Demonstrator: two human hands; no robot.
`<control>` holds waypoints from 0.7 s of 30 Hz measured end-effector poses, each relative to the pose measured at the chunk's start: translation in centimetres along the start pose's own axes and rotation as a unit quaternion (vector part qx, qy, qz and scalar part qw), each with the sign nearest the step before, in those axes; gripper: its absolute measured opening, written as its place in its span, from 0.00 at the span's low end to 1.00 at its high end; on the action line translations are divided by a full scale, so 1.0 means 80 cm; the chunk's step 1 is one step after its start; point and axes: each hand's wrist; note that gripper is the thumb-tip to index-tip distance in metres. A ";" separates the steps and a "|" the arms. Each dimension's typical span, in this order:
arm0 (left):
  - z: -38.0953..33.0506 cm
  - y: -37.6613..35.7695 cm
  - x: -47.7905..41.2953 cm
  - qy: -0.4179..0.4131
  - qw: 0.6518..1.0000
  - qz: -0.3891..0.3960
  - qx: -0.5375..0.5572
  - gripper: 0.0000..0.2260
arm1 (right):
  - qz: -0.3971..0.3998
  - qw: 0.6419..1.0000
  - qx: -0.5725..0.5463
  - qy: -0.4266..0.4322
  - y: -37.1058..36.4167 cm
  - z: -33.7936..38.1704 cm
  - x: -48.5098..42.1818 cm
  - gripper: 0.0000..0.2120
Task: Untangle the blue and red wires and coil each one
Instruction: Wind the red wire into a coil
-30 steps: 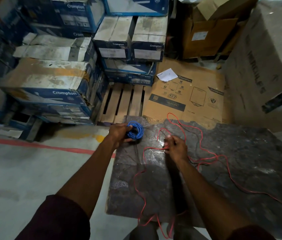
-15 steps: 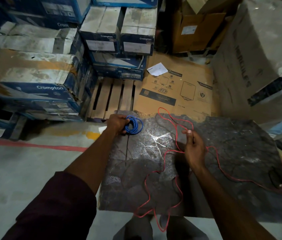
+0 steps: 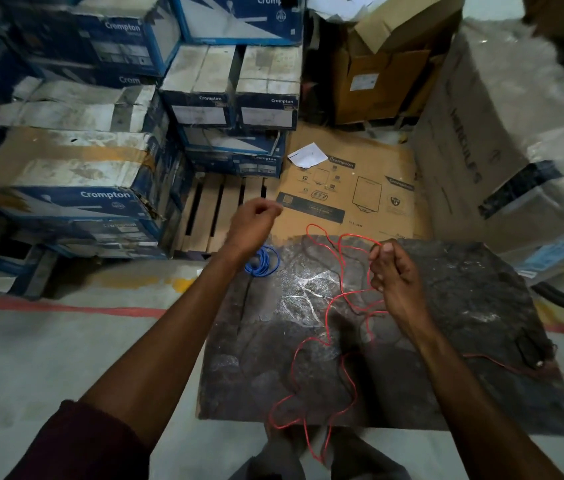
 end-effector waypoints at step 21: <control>-0.233 0.014 0.137 -0.139 0.879 0.190 0.414 0.17 | 0.140 0.983 0.116 -0.011 -0.020 0.128 0.075 0.17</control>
Point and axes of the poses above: each hand's wrist, its own x-axis away from the middle knuckle, its own y-axis out of the back of the hand, z = x × y, and after that the axes turned 15 degrees about -x, right-handed
